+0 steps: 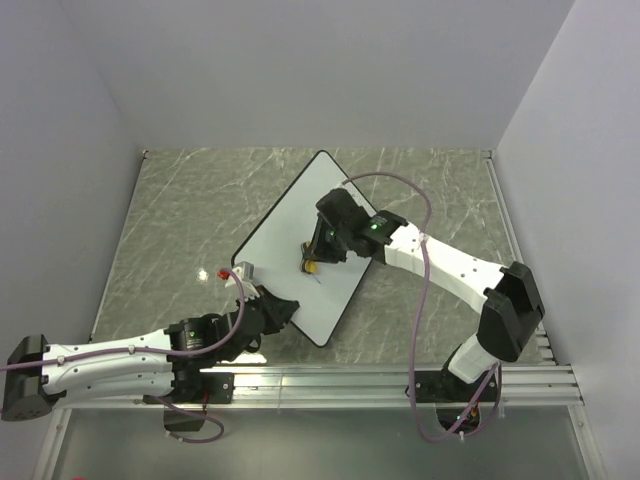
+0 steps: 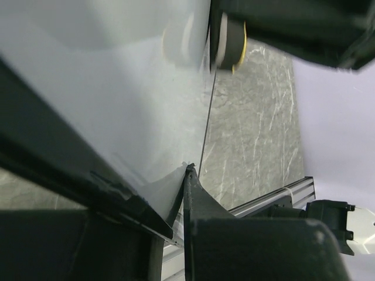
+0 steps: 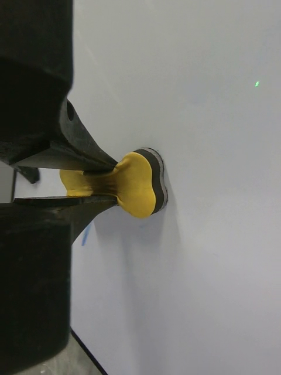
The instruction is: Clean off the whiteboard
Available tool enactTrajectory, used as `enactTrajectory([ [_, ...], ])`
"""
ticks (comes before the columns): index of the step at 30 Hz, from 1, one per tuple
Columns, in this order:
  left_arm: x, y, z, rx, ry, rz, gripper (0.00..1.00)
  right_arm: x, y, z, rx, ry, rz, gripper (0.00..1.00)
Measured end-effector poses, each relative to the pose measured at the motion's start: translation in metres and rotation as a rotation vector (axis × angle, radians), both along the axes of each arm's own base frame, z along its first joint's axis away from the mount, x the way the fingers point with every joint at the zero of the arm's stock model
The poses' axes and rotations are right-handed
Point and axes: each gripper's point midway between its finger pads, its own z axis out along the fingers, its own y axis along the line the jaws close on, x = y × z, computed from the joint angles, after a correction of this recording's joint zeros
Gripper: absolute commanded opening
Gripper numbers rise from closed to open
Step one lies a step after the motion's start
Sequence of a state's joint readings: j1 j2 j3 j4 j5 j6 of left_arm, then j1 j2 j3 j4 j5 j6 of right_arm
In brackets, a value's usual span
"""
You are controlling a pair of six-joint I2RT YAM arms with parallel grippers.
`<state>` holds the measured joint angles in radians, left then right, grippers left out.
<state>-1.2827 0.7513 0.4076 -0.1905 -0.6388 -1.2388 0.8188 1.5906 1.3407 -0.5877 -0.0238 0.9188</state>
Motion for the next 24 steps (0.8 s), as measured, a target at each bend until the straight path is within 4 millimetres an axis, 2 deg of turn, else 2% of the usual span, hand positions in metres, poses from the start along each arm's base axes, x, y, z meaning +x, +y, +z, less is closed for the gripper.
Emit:
enactTrajectory([
  [3,-0.001,0.001,-0.002,0.006,0.004,-0.001,0.00,-0.020,0.001,-0.006,-0.020,0.008,0.039,0.00],
  [6,-0.001,0.002,-0.003,0.011,0.006,0.000,0.00,-0.037,-0.009,-0.020,-0.055,0.032,0.058,0.00],
  [12,0.000,0.001,-0.001,0.025,0.000,-0.006,0.00,-0.079,-0.064,-0.076,-0.198,0.133,0.043,0.00],
  [15,0.001,0.001,-0.001,0.035,-0.004,-0.011,0.00,-0.090,-0.080,-0.092,-0.254,0.174,0.036,0.00],
  [20,0.002,0.001,0.002,0.045,-0.009,-0.022,0.00,-0.085,-0.077,-0.088,-0.272,0.179,0.034,0.00],
  [24,0.004,0.001,0.004,0.062,-0.012,-0.025,0.00,-0.062,-0.051,-0.060,-0.241,0.141,0.033,0.00],
])
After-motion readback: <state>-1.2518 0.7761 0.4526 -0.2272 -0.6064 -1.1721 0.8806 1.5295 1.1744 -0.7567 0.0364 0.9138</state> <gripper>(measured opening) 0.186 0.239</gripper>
